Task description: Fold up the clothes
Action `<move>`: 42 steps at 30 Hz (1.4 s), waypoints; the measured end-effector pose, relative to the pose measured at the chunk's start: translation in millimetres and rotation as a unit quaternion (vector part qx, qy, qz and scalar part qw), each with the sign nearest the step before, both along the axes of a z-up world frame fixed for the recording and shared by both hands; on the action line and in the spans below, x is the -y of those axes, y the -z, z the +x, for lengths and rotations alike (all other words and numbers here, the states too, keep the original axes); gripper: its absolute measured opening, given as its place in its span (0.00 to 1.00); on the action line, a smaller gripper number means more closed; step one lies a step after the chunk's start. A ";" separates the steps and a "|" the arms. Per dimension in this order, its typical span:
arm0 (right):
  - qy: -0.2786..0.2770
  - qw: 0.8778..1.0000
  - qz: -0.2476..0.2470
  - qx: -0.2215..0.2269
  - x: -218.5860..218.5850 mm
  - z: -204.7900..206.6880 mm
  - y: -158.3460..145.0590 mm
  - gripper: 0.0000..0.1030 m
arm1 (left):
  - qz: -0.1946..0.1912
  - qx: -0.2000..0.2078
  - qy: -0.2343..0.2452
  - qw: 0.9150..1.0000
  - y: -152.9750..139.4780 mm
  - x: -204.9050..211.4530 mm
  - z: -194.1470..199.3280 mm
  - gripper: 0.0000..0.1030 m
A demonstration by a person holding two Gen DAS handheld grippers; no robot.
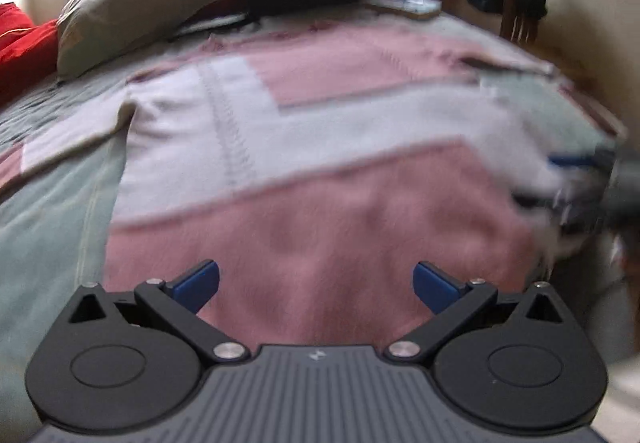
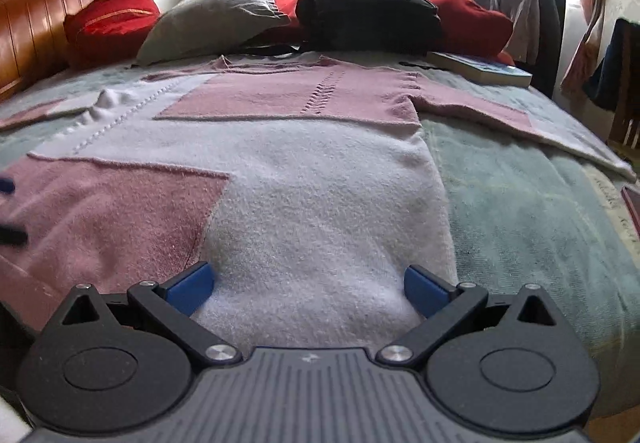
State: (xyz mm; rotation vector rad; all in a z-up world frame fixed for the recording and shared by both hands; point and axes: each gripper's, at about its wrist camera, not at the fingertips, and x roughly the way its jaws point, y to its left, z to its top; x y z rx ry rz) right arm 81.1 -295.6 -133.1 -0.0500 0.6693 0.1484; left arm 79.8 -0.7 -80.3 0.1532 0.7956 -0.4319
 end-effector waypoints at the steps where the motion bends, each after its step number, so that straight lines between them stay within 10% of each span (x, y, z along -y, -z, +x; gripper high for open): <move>1: 0.001 1.000 0.000 0.000 -0.2 0.0 0.2 1.00 | -0.008 0.010 -0.003 1.000 -4.7 1.6 7.4 0.99; 10: 0.005 1.000 0.000 0.000 -0.2 -1.4 0.1 1.00 | -0.015 -0.006 -0.026 1.000 11.7 24.5 65.4 0.99; 22: 0.013 1.000 -0.006 -0.020 -4.0 4.4 -1.9 1.00 | 0.028 -0.016 -0.029 0.999 23.7 12.7 -14.7 0.99; 42: 0.046 0.997 -0.040 -0.055 -17.2 9.1 -22.2 1.00 | 0.043 -0.029 0.014 0.999 18.7 27.7 -21.0 0.99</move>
